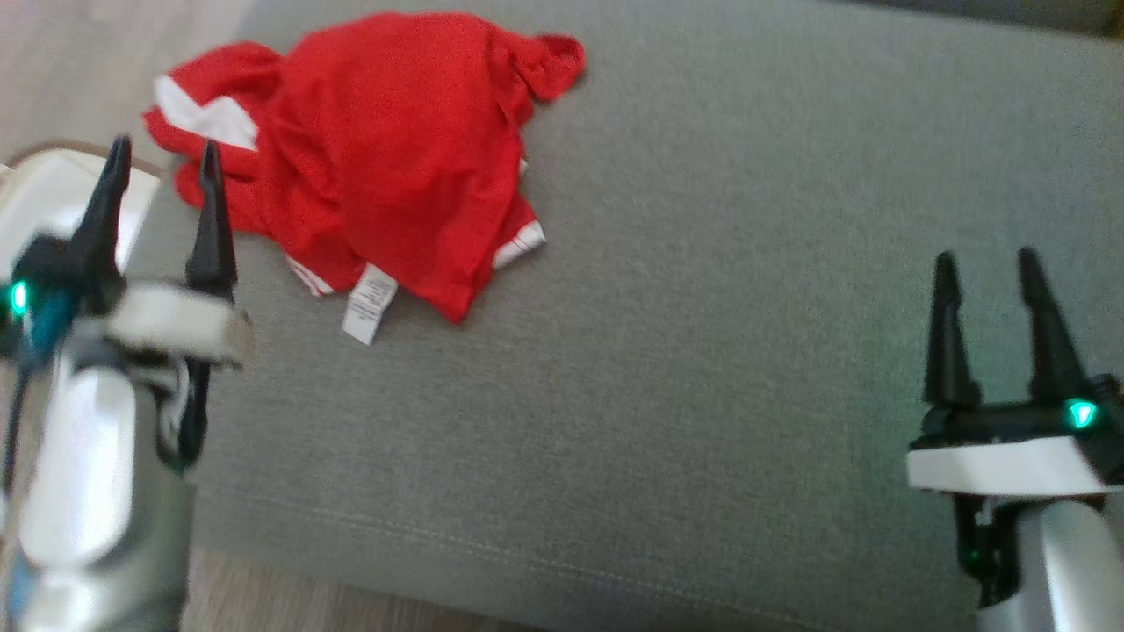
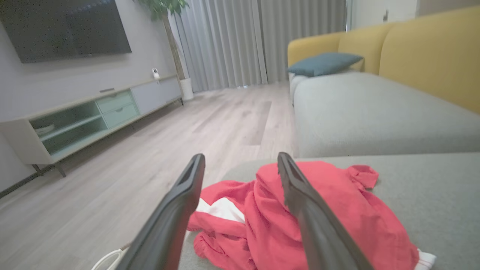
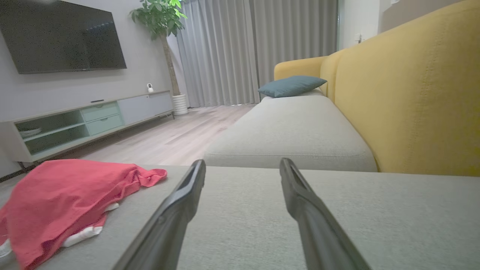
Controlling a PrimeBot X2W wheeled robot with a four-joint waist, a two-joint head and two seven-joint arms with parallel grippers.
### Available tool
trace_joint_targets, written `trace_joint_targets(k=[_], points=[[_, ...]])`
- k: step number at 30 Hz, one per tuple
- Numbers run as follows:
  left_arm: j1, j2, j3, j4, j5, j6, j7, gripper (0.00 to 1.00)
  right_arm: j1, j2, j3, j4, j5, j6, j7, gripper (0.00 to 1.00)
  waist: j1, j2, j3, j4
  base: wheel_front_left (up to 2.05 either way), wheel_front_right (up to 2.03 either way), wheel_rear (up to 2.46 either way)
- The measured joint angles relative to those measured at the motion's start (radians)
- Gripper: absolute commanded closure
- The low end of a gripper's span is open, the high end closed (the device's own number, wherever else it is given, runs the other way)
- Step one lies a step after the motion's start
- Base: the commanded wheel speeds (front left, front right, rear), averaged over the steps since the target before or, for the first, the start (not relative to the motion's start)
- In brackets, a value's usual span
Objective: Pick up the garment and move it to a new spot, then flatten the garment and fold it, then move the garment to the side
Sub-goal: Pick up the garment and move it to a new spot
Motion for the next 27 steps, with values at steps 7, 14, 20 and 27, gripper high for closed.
trace_joint_targets(k=[7, 14, 20, 27], points=[[-0.287, 0.044, -0.048, 0.262, -0.052, -0.070, 0.206, 0.00, -0.033, -0.001, -0.053, -0.040, -0.023, 0.000, -0.002, 0.00, 0.0001, 0.0000, 0.126, -0.049, 0.00, 0.00, 0.00], [-0.418, 0.062, -0.096, 0.458, -0.091, -0.082, 0.282, 0.00, -0.056, -0.001, -0.041, -0.053, -0.027, 0.000, -0.003, 0.00, 0.0001, 0.0000, 0.195, -0.100, 0.00, 0.00, 0.00], [-0.486, 0.084, -0.113, 0.555, -0.099, -0.089, 0.280, 0.00, -0.066, -0.001, -0.034, -0.060, -0.027, 0.000, -0.003, 0.00, 0.0001, 0.0000, 0.223, -0.126, 0.00, 0.00, 0.00], [-0.528, 0.085, -0.139, 0.654, -0.119, -0.090, 0.244, 1.00, -0.066, -0.001, -0.028, -0.059, -0.027, 0.000, -0.003, 0.00, 0.0001, 0.0000, 0.227, -0.143, 0.00, 0.00, 0.00]])
